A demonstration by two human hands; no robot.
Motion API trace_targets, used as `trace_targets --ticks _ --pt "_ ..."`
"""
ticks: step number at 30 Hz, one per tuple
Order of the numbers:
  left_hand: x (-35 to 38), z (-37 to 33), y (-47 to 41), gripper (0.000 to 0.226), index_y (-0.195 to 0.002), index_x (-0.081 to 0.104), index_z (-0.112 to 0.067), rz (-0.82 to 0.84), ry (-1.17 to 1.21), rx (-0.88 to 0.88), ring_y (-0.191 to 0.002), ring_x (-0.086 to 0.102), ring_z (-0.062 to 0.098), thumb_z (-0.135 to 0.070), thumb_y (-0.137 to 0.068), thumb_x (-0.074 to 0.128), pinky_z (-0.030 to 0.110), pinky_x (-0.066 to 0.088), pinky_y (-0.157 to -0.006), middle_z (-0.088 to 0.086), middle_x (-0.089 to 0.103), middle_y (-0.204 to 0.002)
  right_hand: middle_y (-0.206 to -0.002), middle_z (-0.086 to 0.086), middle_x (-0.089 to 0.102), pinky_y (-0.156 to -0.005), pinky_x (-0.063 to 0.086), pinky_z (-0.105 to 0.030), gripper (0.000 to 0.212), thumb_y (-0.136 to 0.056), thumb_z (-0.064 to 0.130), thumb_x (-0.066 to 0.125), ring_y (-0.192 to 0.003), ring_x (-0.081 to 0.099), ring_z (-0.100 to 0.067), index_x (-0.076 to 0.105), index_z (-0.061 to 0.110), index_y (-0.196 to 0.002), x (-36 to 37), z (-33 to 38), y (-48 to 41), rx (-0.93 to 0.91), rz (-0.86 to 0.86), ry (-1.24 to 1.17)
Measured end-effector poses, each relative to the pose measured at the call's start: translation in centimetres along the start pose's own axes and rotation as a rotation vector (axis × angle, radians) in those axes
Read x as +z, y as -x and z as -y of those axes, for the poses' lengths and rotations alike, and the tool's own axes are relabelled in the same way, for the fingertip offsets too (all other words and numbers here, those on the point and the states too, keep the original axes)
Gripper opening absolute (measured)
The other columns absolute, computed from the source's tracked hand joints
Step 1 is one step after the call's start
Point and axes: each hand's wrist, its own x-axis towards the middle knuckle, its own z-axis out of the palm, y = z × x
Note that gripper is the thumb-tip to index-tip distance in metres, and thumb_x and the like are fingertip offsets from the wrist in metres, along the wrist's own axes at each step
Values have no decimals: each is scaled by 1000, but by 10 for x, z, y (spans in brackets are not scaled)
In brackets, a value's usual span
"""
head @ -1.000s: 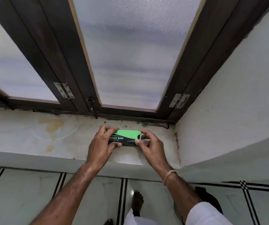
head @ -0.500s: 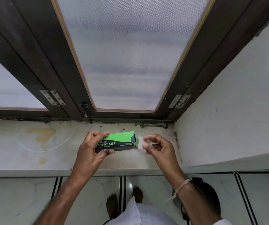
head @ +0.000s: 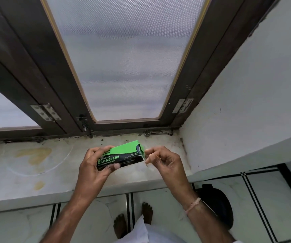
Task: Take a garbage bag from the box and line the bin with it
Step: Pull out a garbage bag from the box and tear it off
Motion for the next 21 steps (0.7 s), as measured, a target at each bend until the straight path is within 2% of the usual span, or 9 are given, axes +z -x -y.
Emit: trace_targets --ticks 3,5,8,11,13,17,21 --pt "-2 0 0 54 -124 67 -35 19 9 0 -108 56 -5 -41 -72 80 4 45 -82 -4 59 -118 -106 -8 74 -87 61 -37 9 -88 11 78 -100 73 -24 75 6 -94 1 3 0 40 21 -49" --pt "-1 0 1 54 -123 68 -34 34 20 0 -109 58 -1 -40 -71 81 5 45 -83 -4 59 -118 -102 -2 72 -86 62 -38 21 -83 12 83 -97 70 -27 72 14 -101 4 4 0 30 18 -3" --pt "0 -2 1 57 -124 70 -29 35 27 -2 -108 59 -1 -40 -70 81 5 46 -82 -3 60 -118 -104 3 68 -80 60 -27 27 -80 17 87 -93 67 -17 71 19 -102 10 7 1 -78 -22 161" --pt "2 -4 0 58 -125 70 -24 23 28 4 -107 60 -1 -40 -70 81 6 47 -82 -3 61 -117 -106 2 63 -79 60 -27 20 -83 17 84 -98 66 -18 70 17 -97 12 7 2 -146 -66 199" --pt "2 -4 1 58 -125 70 -23 16 40 3 -106 62 4 -41 -71 81 7 48 -83 -2 62 -117 -111 1 61 -82 60 -25 17 -86 17 81 -104 65 -16 74 17 -102 13 7 3 -165 -61 205" --pt "2 -5 3 58 -126 70 -23 13 42 -12 -104 63 5 -40 -72 82 7 49 -82 -2 62 -115 -120 2 57 -86 58 -21 35 -90 16 77 -112 62 -12 74 21 -124 14 7 5 -151 -40 215" --pt "-1 -4 3 56 -125 70 -26 26 47 -19 -106 64 10 -39 -71 82 9 49 -82 -1 62 -117 -121 3 55 -83 60 -26 52 -86 18 81 -100 65 -14 67 29 -136 11 11 1 -121 -53 216"
